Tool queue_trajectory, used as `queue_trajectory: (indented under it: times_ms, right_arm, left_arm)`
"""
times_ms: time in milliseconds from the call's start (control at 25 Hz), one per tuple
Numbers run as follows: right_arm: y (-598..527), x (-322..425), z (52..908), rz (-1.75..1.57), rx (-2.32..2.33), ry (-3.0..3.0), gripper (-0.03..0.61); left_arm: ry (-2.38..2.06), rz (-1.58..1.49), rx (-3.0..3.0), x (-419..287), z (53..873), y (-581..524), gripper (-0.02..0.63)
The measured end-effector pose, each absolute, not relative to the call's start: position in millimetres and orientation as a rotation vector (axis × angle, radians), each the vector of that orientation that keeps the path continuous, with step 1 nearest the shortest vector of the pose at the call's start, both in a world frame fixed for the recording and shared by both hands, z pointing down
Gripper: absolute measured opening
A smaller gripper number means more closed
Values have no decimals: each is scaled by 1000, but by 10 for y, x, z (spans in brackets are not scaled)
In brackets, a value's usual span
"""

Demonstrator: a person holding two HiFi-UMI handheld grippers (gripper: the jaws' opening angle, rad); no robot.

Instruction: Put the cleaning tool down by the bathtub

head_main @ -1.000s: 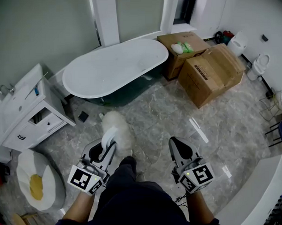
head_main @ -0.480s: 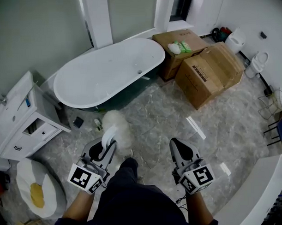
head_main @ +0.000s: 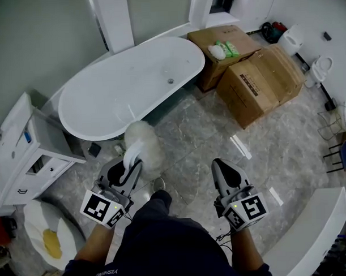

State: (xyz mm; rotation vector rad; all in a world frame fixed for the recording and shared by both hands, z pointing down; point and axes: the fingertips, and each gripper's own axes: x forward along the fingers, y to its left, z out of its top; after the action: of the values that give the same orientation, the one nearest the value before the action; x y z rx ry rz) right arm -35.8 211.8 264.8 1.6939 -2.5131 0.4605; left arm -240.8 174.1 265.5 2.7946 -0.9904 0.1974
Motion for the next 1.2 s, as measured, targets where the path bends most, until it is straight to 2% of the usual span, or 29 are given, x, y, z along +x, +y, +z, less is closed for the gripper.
queue_trajectory:
  times_ms: [520,1200]
  right_arm:
    - [908,-458,2691,479,1725,-2446,5]
    - [183,-96,2839,508,1764,-2417,5]
  left_arm:
    - [-892,216,2818,-2456,2748,411,104]
    - [-838,246,2829,-2074,2932,-349,104]
